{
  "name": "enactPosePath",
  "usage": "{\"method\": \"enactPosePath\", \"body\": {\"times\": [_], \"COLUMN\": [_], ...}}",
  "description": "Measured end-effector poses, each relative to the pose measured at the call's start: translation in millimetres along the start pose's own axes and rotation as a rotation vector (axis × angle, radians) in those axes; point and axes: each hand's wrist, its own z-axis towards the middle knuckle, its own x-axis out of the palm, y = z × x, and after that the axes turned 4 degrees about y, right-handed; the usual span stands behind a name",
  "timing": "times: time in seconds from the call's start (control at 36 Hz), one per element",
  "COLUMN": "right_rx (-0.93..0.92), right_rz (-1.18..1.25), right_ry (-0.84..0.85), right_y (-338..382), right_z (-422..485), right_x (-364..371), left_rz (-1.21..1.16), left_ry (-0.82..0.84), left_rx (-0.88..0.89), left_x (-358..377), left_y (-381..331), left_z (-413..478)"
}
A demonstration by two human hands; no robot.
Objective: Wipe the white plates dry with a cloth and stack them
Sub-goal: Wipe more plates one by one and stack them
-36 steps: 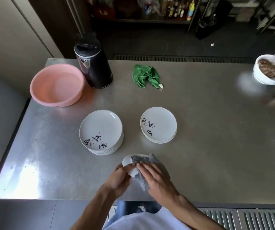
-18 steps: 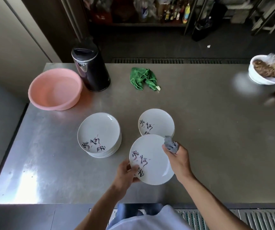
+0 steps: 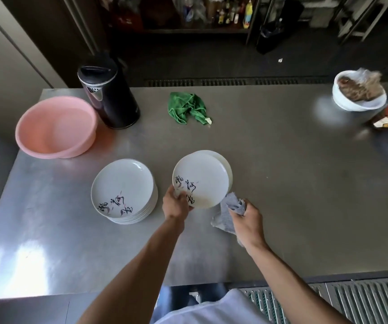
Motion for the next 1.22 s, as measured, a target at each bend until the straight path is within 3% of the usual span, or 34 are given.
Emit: {"method": "enactPosePath", "body": {"times": [0.58,0.75,0.86,1.14,1.22], "right_rx": [0.05,0.04,0.073,0.195,0.254], "right_rz": [0.13,0.145,0.156,0.333,0.461], "right_ry": [0.178,0.227,0.274,0.361,0.381], "right_y": [18,22,28,65,81], "right_z": [-2,-7,-9,-17,-17], "right_x": [0,1,7,57,83], "left_rz": [0.119,0.349,0.368,0.338,0.28], "left_ry": [-0.086,-0.047,-0.009,0.083,-0.035], "left_rx": [-0.081,-0.1,-0.117,0.135,0.193], "left_x": [35,38,34,-30,-79], "left_y": [-6,-10,-16,-59,-65], "left_z": [37,46,48,1,-14]}}
